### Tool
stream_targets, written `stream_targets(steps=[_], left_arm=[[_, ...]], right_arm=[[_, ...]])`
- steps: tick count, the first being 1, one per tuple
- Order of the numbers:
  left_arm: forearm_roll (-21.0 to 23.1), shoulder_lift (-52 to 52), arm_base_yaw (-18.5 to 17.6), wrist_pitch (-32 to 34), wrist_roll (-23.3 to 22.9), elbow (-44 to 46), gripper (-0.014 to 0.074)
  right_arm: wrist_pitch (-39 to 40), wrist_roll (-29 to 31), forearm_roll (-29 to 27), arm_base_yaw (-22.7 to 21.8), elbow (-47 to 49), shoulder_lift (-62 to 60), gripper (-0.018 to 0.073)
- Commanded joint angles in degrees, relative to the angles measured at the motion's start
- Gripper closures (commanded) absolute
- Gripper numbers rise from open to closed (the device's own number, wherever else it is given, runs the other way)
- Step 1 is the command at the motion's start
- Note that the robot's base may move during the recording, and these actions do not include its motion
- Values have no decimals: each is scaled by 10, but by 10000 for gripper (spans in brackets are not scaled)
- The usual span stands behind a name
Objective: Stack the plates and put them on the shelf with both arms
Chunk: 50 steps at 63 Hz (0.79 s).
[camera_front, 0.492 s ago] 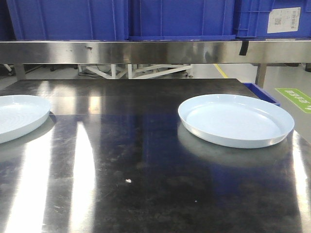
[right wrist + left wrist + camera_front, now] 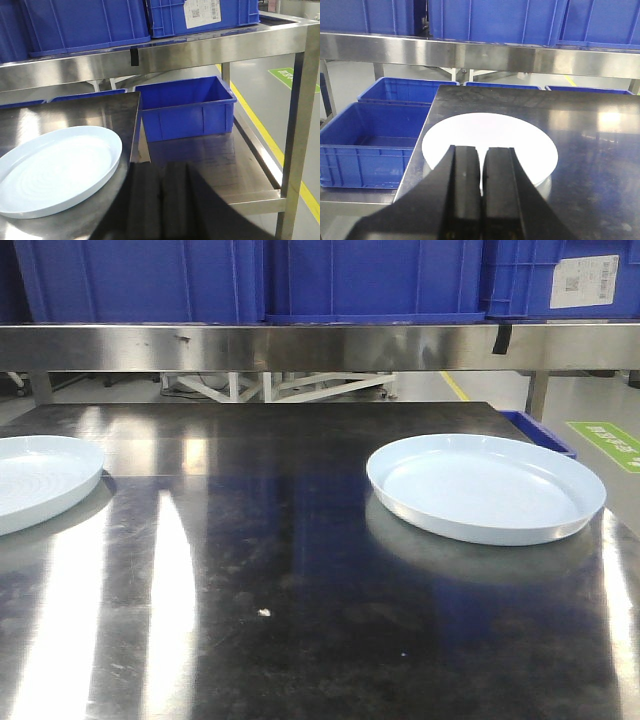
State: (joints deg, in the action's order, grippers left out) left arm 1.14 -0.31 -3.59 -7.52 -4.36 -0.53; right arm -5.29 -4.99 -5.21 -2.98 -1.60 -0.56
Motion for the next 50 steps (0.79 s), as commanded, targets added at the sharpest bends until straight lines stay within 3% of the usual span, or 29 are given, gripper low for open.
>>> stream_targets(steps=[1, 33, 43, 50], left_arm=[[4, -10, -3, 49, 0, -13, 506], [1, 5, -3, 51, -3, 9, 506], [19, 109, -3, -9, -3, 134, 506], [1, 231, -3, -97, -3, 277, 506]], right_arm=[[53, 2, 4, 0, 9, -13, 502], [53, 2, 4, 0, 9, -13, 502], [53, 2, 4, 0, 9, -13, 502], [53, 2, 4, 0, 9, -13, 502]])
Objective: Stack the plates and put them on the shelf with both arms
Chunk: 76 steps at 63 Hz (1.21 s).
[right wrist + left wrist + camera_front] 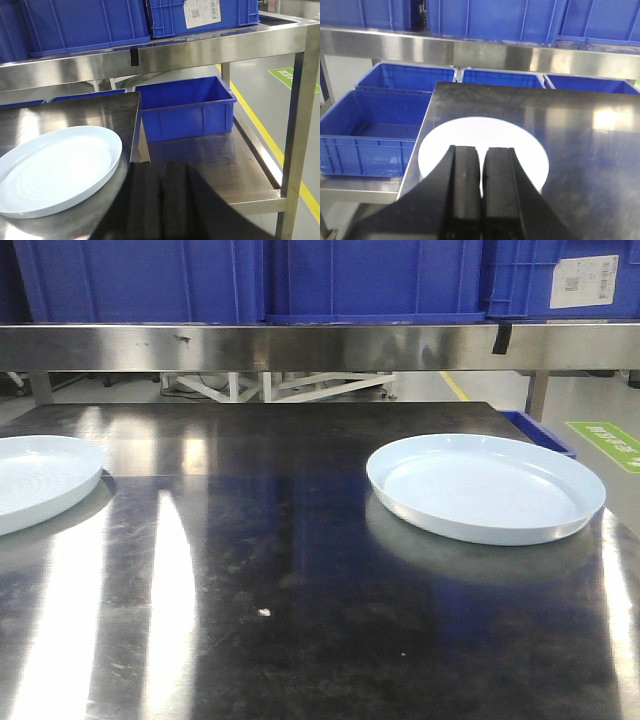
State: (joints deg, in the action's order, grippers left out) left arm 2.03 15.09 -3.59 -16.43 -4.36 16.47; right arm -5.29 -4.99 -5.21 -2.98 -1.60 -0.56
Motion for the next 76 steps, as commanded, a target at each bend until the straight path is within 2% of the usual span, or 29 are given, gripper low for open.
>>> stream_targets(steps=[1, 10, 22, 41, 48, 52, 59, 76], left_arm=[[-11, 91, -3, -19, -3, 124, 506], [-43, 221, -3, -128, -3, 283, 506], [-61, 305, -3, -204, -3, 374, 506], [-49, 319, -3, -202, -3, 378, 506], [-48, 319, -3, -239, -3, 378, 506], [-48, 319, -3, -239, -3, 378, 506], [-73, 324, -3, -237, -3, 378, 506], [-72, 324, -3, -229, -3, 378, 506]], right_arm=[[53, 2, 4, 0, 9, -13, 502], [53, 2, 4, 0, 9, -13, 502], [53, 2, 4, 0, 9, -13, 502], [53, 2, 4, 0, 9, -13, 502], [53, 2, 4, 0, 9, -13, 502], [53, 2, 4, 0, 9, -13, 502], [53, 2, 4, 0, 9, -13, 502], [53, 2, 4, 0, 9, -13, 502]])
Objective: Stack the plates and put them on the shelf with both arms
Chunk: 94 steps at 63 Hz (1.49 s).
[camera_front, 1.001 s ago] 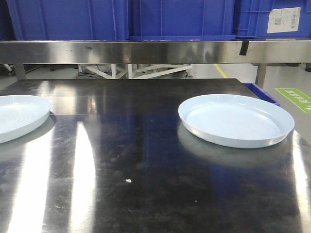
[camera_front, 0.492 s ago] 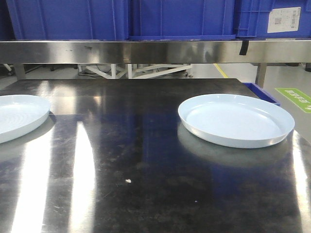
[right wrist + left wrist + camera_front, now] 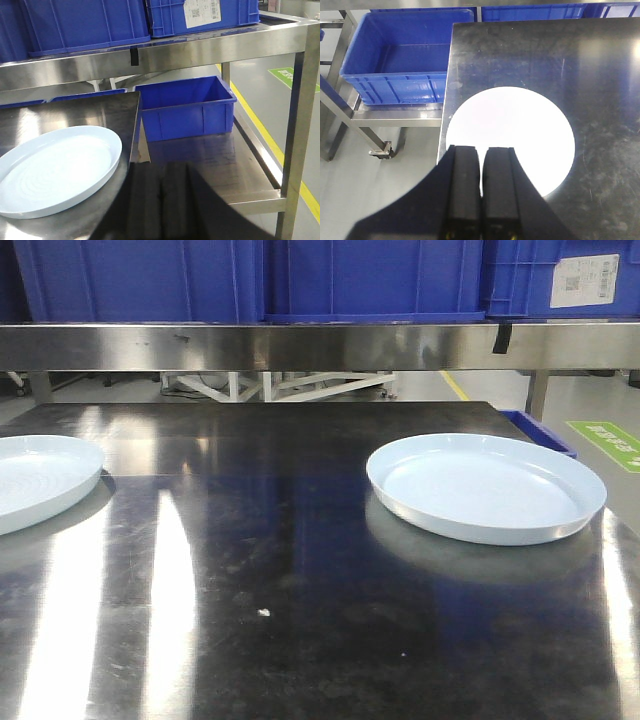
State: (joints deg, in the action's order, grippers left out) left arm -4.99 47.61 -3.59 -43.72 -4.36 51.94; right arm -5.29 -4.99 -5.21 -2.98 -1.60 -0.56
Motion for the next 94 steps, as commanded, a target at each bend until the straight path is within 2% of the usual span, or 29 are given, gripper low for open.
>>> stream_targets(steps=[1, 33, 36, 47, 57, 67, 76, 94], left_arm=[[-2, -1, -3, 44, -3, 23, 506], [-1, -1, -3, 49, -3, 23, 506], [-1, -1, -3, 48, -3, 23, 506], [-1, -1, -3, 48, -3, 23, 506], [-1, -1, -3, 48, -3, 23, 506], [-1, -1, -3, 48, -3, 23, 506], [-1, -1, -3, 50, -3, 23, 506], [-1, -1, -3, 55, -3, 23, 506]], right_arm=[[53, 2, 4, 0, 9, -13, 502], [53, 2, 4, 0, 9, -13, 502], [53, 11, 19, -1, 9, -13, 502], [107, 15, 32, 0, 9, -13, 502], [121, 1, 31, 0, 15, -13, 502], [105, -7, 32, 0, 83, 12, 502], [-3, -7, 32, 6, 198, 88, 502], [-22, -7, 37, 23, 330, 324, 502]])
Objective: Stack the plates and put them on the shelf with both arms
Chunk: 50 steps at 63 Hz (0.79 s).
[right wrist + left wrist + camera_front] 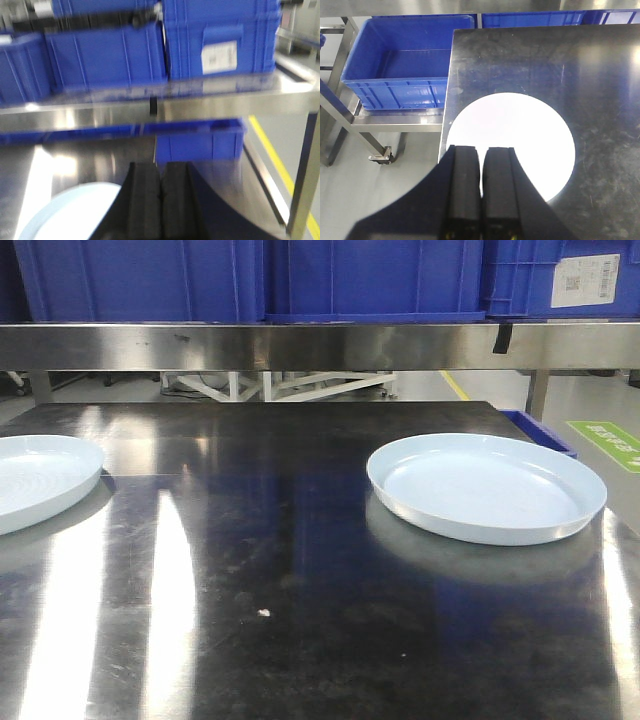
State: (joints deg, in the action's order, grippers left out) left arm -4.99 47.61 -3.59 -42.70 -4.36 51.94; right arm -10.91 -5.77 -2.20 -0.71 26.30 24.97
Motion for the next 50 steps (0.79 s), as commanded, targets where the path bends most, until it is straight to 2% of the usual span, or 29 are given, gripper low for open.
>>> stream_targets(steps=[1, 19, 30, 44, 50], left_arm=[[-1, -1, -3, 45, -3, 23, 506], [-1, -1, -3, 45, -3, 23, 506], [-1, -1, -3, 39, -3, 23, 506], [-1, -1, -3, 21, -3, 23, 506], [-1, -1, -3, 21, -3, 23, 506]], right_arm=[[33, 1, 7, 0, 57, 80, 502], [26, 0, -8, 0, 147, 258, 502], [26, 0, -46, 0, 152, 291, 502], [56, 0, -49, 0, 152, 294, 502], [42, 0, -49, 0, 153, 292, 501]])
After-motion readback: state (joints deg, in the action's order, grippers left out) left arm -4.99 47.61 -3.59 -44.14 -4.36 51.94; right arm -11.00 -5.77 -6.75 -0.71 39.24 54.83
